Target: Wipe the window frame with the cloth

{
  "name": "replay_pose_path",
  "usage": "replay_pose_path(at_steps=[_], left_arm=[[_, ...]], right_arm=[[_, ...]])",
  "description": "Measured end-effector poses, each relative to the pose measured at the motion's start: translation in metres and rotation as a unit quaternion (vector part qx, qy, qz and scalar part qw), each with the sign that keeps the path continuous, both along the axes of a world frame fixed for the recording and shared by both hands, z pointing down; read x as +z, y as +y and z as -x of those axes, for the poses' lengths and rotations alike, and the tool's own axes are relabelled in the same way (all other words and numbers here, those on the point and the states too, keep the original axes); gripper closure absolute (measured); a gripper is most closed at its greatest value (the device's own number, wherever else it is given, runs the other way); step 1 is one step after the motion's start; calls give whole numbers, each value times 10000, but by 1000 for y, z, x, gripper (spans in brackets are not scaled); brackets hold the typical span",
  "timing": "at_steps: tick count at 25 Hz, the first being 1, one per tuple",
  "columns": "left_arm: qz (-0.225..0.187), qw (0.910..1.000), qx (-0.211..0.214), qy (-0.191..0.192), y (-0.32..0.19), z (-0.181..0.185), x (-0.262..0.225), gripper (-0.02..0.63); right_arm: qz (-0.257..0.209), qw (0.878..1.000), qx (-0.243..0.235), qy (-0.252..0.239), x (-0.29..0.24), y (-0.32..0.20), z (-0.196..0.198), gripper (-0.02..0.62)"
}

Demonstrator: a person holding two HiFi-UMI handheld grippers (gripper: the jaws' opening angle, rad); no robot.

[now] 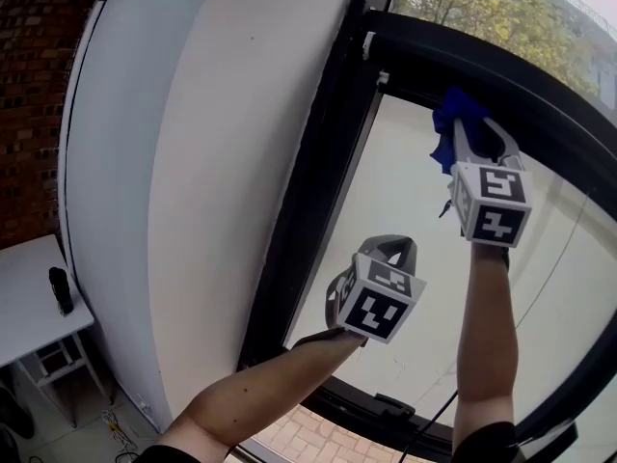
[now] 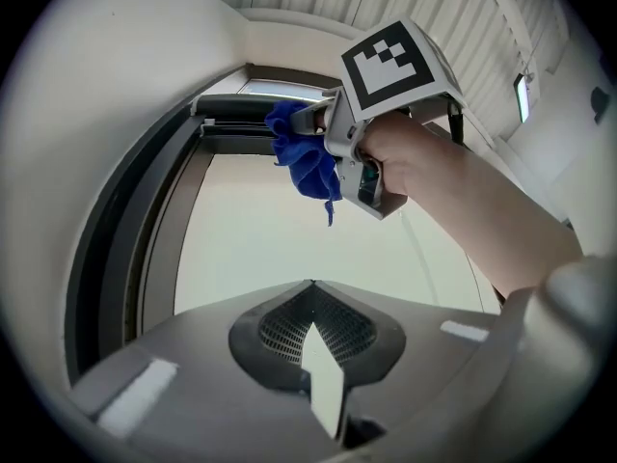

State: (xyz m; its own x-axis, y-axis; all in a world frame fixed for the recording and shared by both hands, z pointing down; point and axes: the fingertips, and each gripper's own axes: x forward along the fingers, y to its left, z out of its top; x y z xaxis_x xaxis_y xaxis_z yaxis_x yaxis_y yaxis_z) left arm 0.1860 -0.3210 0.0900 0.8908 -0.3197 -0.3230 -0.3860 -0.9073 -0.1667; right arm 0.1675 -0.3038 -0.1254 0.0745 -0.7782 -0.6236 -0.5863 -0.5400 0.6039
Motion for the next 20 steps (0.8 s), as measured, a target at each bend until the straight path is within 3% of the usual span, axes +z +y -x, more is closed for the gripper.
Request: replay_pose_path(at_steps=[20], left_arm=[[-67, 9932, 1153, -167, 131, -99, 6, 614]], right_arm=[[-246, 9955, 701, -581, -9, 162, -115, 495]])
